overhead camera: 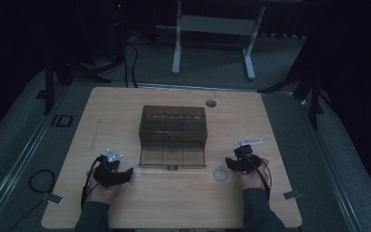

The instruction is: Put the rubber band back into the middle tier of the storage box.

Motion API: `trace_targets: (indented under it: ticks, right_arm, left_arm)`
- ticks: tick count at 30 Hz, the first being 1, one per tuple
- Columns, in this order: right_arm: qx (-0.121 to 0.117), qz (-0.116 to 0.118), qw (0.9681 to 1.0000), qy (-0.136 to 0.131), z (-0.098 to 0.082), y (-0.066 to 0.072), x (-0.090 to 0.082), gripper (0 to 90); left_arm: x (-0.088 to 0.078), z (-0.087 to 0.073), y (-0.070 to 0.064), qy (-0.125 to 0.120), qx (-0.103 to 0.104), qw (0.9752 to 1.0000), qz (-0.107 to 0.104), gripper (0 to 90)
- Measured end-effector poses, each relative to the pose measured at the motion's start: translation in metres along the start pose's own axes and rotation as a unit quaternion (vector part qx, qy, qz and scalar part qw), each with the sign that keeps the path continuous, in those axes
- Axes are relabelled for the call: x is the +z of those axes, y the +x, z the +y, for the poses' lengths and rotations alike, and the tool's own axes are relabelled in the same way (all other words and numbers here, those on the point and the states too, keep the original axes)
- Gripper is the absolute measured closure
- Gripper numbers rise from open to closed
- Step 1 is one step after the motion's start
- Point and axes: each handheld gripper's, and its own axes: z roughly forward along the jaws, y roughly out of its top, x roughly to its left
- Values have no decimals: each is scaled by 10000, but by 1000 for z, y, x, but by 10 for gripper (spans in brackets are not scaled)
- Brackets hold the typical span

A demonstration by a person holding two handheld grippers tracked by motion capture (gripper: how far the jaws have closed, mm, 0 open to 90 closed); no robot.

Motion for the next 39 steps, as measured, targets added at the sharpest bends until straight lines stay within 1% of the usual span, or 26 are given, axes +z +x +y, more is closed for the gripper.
trace_targets:
  ticks: [3, 10, 13, 15, 16, 17, 18, 19, 24, 29, 31, 36, 39]
  right_arm:
    - [2, 83, 9999, 80, -2, 0, 1, 491]
    - [-56, 141, 9997, 176, -4, 2, 3, 503]
    - [-143, 163, 9994, 260, -6, 4, 5, 533]
    - [-135, 183, 9993, 288, -6, 5, 5, 542]
    - [-168, 195, 9992, 302, -7, 5, 6, 555]
    - [-172, 242, 9989, 358, -8, 6, 6, 585]
    - [-180, 277, 9987, 386, -8, 7, 6, 590]
    - [-232, 277, 9986, 391, -9, 7, 6, 593]
    - [-256, 369, 9982, 404, -9, 9, 3, 636]
    - [-370, 427, 9974, 442, -7, 11, -1, 676]
    - [-421, 460, 9968, 496, -7, 11, -1, 686]
    - [-538, 457, 9955, 639, -7, 11, -3, 708]
    - [-554, 524, 9946, 705, -8, 10, -4, 721]
  left_arm:
    - [0, 0, -1, -4, 2, 10000, 8, 313]
    - [1, 1, -3, -14, 10, 10000, -7, 303]
    - [1, 1, -3, -14, 11, 10000, -8, 303]
    - [1, 1, -3, -16, 12, 10000, -9, 303]
    - [1, 0, -3, -16, 12, 10000, -10, 303]
    - [1, 0, -3, -16, 12, 10000, -11, 302]
    - [1, 1, -3, -9, 17, 10000, -10, 302]
    - [1, 0, -3, -11, 16, 10000, -11, 303]
    - [1, 0, -3, -18, 16, 10000, -16, 303]
    - [1, 0, -3, -17, 17, 10000, -17, 303]
    - [1, 0, -3, -17, 18, 10000, -18, 303]
    - [1, 0, -3, -16, 18, 10000, -19, 303]
    - [1, 0, -3, -15, 21, 10000, -18, 303]
